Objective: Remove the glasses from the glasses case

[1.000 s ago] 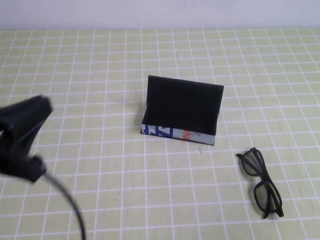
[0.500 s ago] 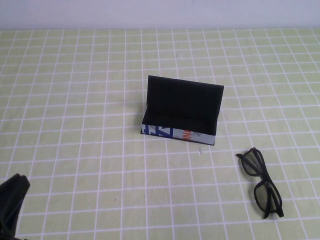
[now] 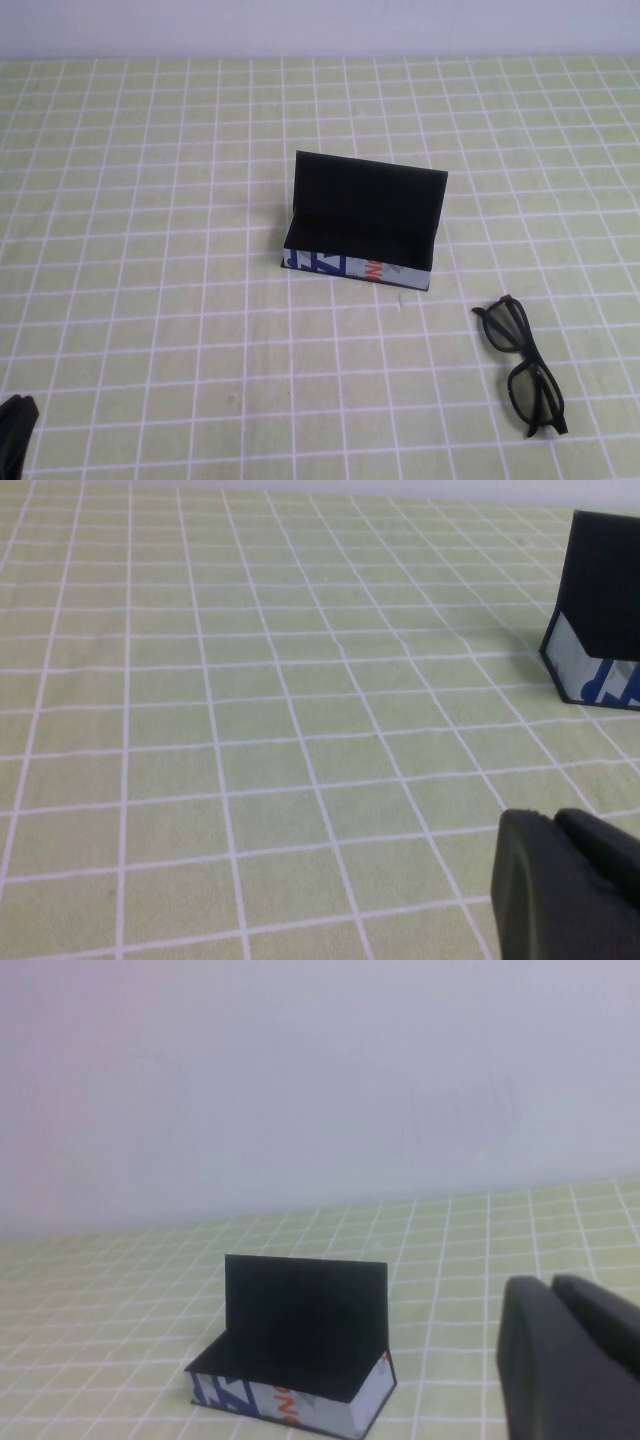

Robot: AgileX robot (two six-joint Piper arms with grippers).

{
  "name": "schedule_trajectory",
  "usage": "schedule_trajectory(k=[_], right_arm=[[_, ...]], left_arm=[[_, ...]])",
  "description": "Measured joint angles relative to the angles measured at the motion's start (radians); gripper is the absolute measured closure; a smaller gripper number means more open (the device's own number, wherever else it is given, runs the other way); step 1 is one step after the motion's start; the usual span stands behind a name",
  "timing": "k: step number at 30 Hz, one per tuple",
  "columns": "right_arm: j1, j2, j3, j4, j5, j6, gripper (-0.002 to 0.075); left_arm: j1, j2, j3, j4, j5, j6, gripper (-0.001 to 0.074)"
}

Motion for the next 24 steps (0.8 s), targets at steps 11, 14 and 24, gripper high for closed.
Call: schedule_trajectory(k=[11, 14, 24], right_arm=[[0.0, 0.0, 0.002, 0.002, -0.008, 0.0, 0.0743], [0.0, 0.0, 0.002, 0.002, -0.012, 0.0, 0.0743], [-0.185, -0.018, 0.079, -0.04, 0.01, -0.01, 0.0743]], left_arm=[[0.0, 0.0, 0.0, -0.003, 0.0, 0.0, 0.0739], [0.0, 0.0, 0.0, -0.005, 0.0, 0.0, 0.0739], [0.0, 0.0, 0.0, -0.005, 0.0, 0.0, 0.0739]])
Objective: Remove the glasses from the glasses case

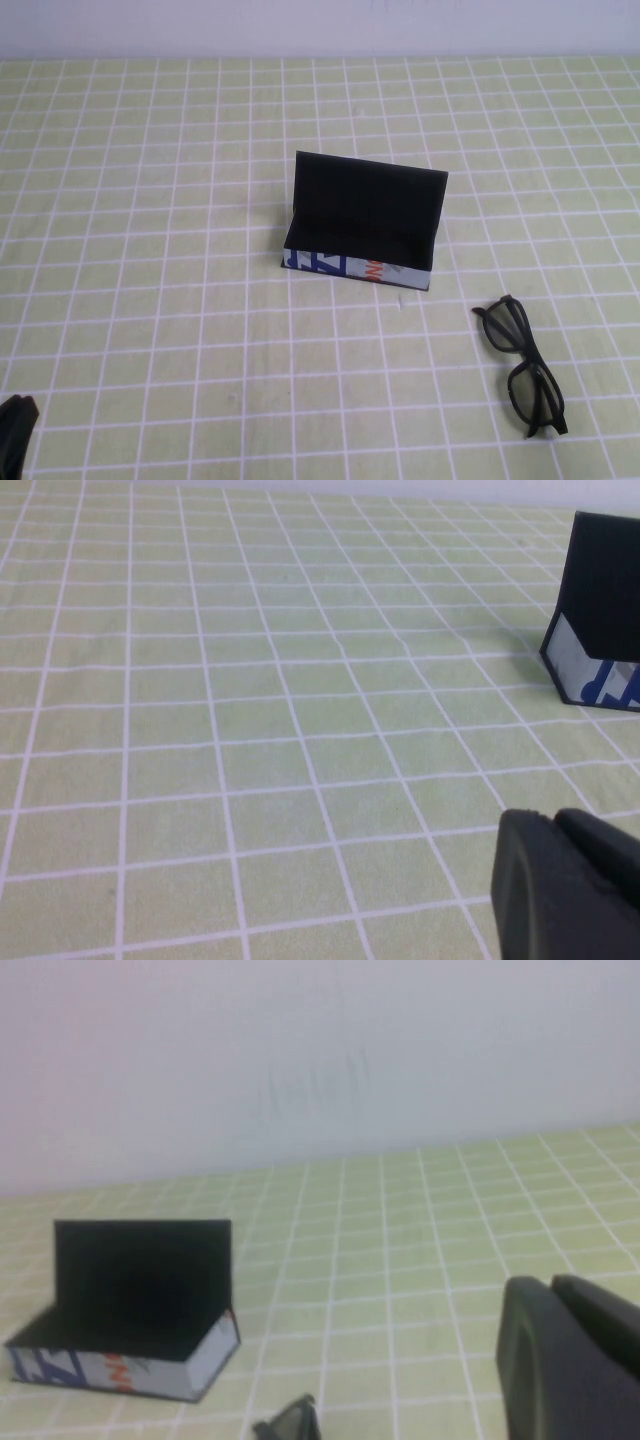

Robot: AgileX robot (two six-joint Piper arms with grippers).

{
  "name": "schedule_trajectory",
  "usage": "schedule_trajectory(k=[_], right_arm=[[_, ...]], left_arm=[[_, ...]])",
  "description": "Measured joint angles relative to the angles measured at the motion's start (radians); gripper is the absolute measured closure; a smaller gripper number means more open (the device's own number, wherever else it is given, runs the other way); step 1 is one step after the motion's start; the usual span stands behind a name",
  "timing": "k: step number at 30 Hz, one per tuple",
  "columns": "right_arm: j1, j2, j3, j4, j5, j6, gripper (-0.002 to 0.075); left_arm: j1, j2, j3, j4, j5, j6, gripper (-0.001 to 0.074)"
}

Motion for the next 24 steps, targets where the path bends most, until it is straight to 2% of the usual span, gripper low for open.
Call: schedule_trajectory(k=[4, 14, 24], right_arm=[[-0.071, -0.06, 0.063, -0.009, 0.058, -0.036, 0.0743], [-0.075, -0.063, 0.084, -0.07, 0.236, -0.042, 0.0743], [-0.075, -0.063, 0.084, -0.075, 0.245, -0.044, 0.0743]], left_arm=[[0.0, 0.0, 0.0, 0.0, 0.0, 0.0, 0.0739], [0.0, 0.0, 0.0, 0.0, -0.002, 0.0, 0.0739], [0.0, 0.0, 0.0, 0.0, -0.002, 0.0, 0.0739]])
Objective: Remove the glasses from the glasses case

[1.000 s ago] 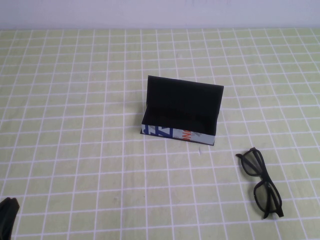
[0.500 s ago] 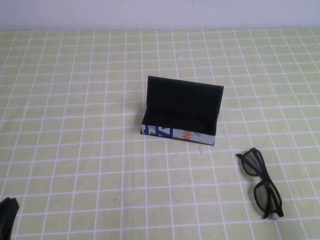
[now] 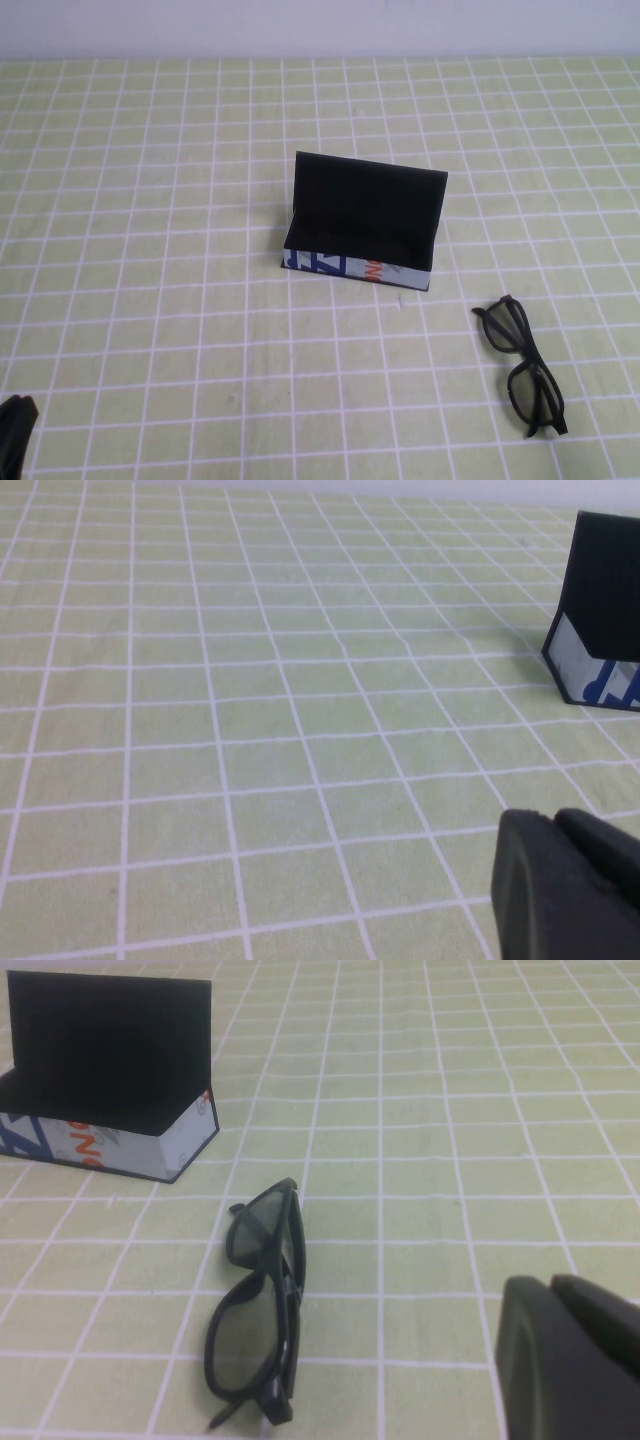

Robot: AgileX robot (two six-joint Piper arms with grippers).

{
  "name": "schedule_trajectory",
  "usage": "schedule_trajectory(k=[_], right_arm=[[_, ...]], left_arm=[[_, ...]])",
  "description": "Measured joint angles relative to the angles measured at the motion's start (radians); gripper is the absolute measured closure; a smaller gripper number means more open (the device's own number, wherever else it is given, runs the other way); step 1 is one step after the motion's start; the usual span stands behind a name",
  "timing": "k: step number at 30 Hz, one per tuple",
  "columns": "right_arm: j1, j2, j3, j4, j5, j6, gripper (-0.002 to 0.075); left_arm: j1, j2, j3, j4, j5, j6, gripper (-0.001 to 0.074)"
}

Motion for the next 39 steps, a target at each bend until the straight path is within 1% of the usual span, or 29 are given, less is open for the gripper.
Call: schedule_trajectory(k=[12, 15, 17, 19, 21, 24, 27, 30, 33, 36, 39], right_arm=[[0.0, 0.0, 0.0, 0.0, 0.0, 0.0, 0.0743], [0.0, 0.0, 0.0, 0.0, 0.0, 0.0, 0.0743], [0.0, 0.0, 0.0, 0.0, 0.0, 0.0, 0.0743], [0.0, 0.0, 0.0, 0.0, 0.0, 0.0, 0.0743], [0.0, 0.0, 0.0, 0.0, 0.0, 0.0, 0.0743], [0.0, 0.0, 0.0, 0.002, 0.0, 0.0, 0.0743], [0.0, 0.0, 0.0, 0.002, 0.0, 0.0, 0.0743], [0.0, 0.0, 0.0, 0.004, 0.0, 0.0, 0.0743], [0.0, 0.0, 0.0, 0.004, 0.0, 0.0, 0.0743], [0.0, 0.0, 0.0, 0.004, 0.002, 0.0, 0.0743], [0.0, 0.0, 0.0, 0.01, 0.002, 0.0, 0.0743]], left_arm=[[0.0, 0.0, 0.0, -0.001, 0.0, 0.0, 0.0739], [0.0, 0.0, 0.0, -0.002, -0.025, 0.002, 0.0739], [0.0, 0.0, 0.0, 0.023, -0.06, -0.039, 0.0739], [0.002, 0.0, -0.016, 0.168, -0.097, -0.185, 0.0739], [0.02, -0.003, -0.044, 0.446, -0.114, -0.444, 0.0739], [0.063, -0.026, -0.063, 0.911, -0.116, -0.884, 0.0739], [0.108, -0.095, -0.062, 1.229, -0.071, -1.176, 0.0739], [0.139, -0.202, -0.023, 1.393, -0.048, -1.322, 0.0739], [0.141, -0.301, -0.003, 1.512, 0.019, -1.435, 0.0739], [0.141, -0.316, -0.003, 1.636, 0.103, -1.54, 0.0739], [0.141, -0.316, -0.003, 1.691, 0.197, -1.585, 0.0739]])
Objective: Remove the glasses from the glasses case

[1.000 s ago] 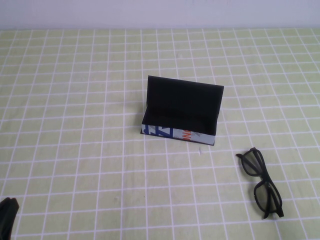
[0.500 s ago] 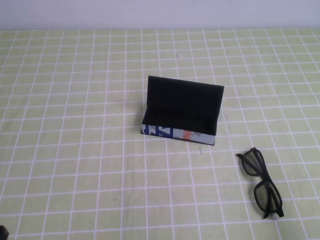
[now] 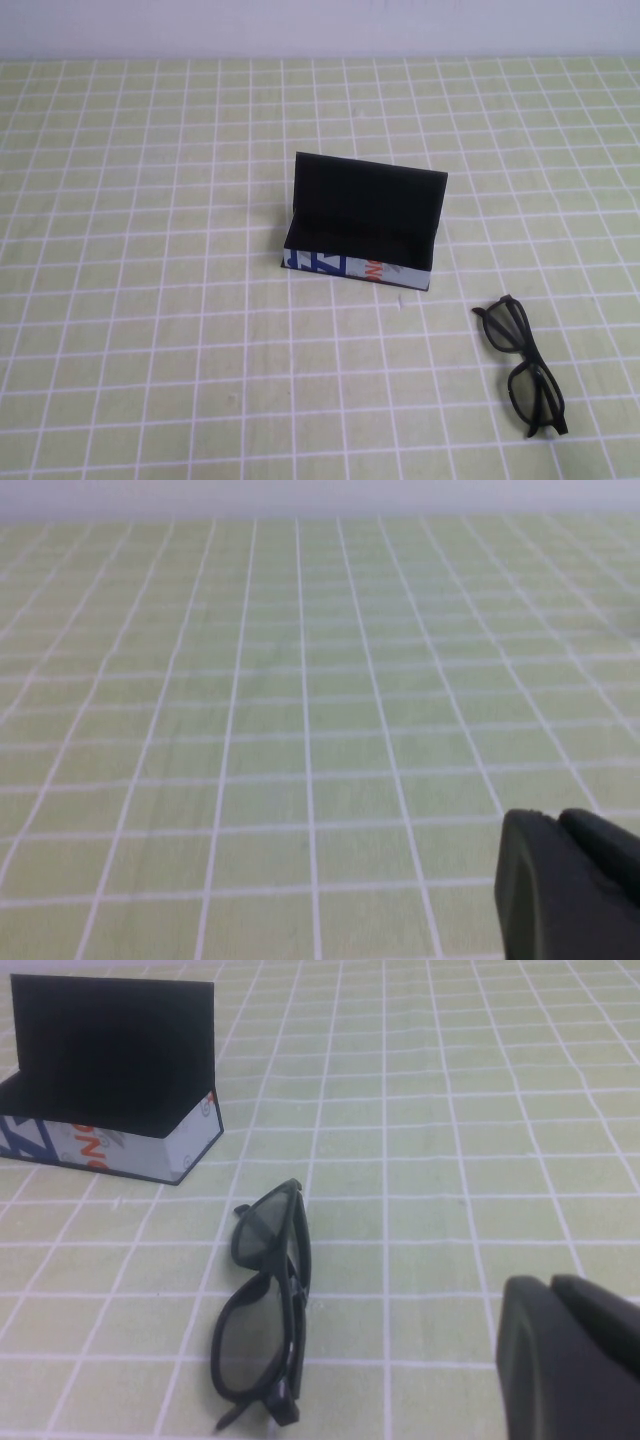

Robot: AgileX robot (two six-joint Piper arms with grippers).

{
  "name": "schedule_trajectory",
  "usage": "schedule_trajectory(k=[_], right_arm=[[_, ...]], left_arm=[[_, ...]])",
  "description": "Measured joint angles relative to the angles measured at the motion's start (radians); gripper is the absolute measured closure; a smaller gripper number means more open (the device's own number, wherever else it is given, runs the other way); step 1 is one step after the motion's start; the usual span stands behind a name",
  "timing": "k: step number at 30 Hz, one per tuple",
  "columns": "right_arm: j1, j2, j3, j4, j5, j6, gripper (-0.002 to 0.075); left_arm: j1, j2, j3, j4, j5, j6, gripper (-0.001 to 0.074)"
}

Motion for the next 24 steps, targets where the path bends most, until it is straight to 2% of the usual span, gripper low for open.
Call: schedule_trajectory(k=[4, 24], right_arm=[[0.0, 0.0, 0.0, 0.0, 0.0, 0.0, 0.0743], [0.0, 0.0, 0.0, 0.004, 0.0, 0.0, 0.0743]], left_arm=[[0.002, 0.0, 0.0, 0.025, 0.085, -0.016, 0.0739], [0.002, -0.004, 0.0, 0.032, 0.089, -0.016, 0.0739]])
